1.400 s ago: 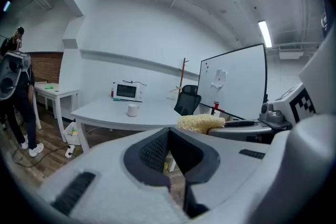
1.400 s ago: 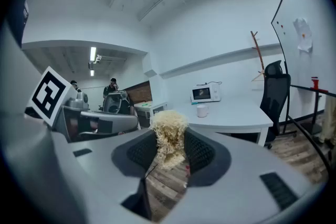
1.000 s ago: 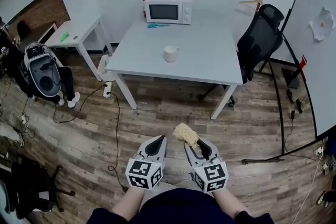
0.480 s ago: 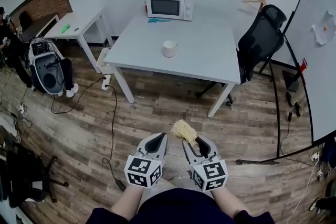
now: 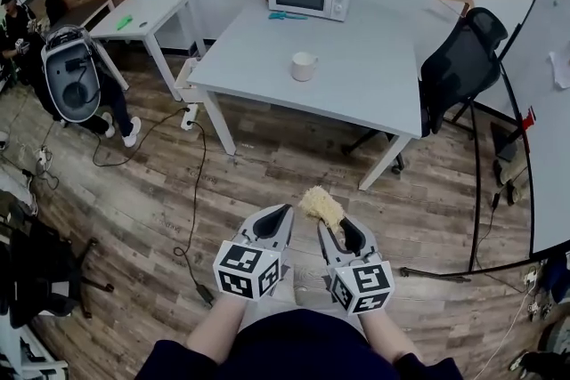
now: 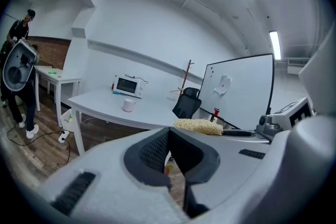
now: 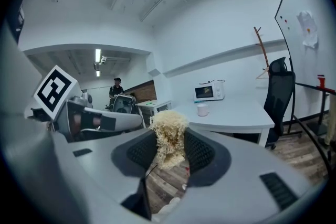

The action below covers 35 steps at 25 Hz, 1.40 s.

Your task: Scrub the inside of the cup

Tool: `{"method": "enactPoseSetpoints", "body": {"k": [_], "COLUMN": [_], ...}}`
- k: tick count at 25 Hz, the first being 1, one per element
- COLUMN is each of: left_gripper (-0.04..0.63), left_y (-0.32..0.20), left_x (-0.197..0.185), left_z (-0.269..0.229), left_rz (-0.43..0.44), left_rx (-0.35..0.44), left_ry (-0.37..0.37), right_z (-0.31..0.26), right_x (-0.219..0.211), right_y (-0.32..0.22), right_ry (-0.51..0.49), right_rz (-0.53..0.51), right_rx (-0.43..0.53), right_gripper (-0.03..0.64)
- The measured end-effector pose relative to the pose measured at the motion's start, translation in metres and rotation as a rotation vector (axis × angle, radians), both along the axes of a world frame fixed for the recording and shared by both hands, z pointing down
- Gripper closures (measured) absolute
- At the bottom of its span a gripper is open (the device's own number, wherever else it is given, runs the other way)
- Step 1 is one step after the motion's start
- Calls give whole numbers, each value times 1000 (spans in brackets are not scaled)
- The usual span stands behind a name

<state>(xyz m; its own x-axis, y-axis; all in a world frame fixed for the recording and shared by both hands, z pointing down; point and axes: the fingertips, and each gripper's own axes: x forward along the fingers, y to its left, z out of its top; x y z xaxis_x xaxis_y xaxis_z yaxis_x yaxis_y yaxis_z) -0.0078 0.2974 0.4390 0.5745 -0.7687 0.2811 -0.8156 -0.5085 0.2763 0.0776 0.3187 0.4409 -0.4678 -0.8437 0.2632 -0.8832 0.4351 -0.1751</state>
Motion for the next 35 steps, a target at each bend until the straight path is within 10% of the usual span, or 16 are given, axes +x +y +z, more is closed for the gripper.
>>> {"method": "enactPoseSetpoints", "body": {"k": [19,35], "left_gripper": [578,578], "left_y": [-147,-287], "left_x": [-11,-33], "left_z": [9,10], "left_rz": [67,154], "left_rx": [-19,-18], "left_ry": [75,-2], "right_z": [3,-12], "right_x": [-11,-40], "right_y": [-146,-292], "right_ry": [14,21], "right_rz": [8,41], "right_rx": [-7,-14], "right_gripper": [459,459]}}
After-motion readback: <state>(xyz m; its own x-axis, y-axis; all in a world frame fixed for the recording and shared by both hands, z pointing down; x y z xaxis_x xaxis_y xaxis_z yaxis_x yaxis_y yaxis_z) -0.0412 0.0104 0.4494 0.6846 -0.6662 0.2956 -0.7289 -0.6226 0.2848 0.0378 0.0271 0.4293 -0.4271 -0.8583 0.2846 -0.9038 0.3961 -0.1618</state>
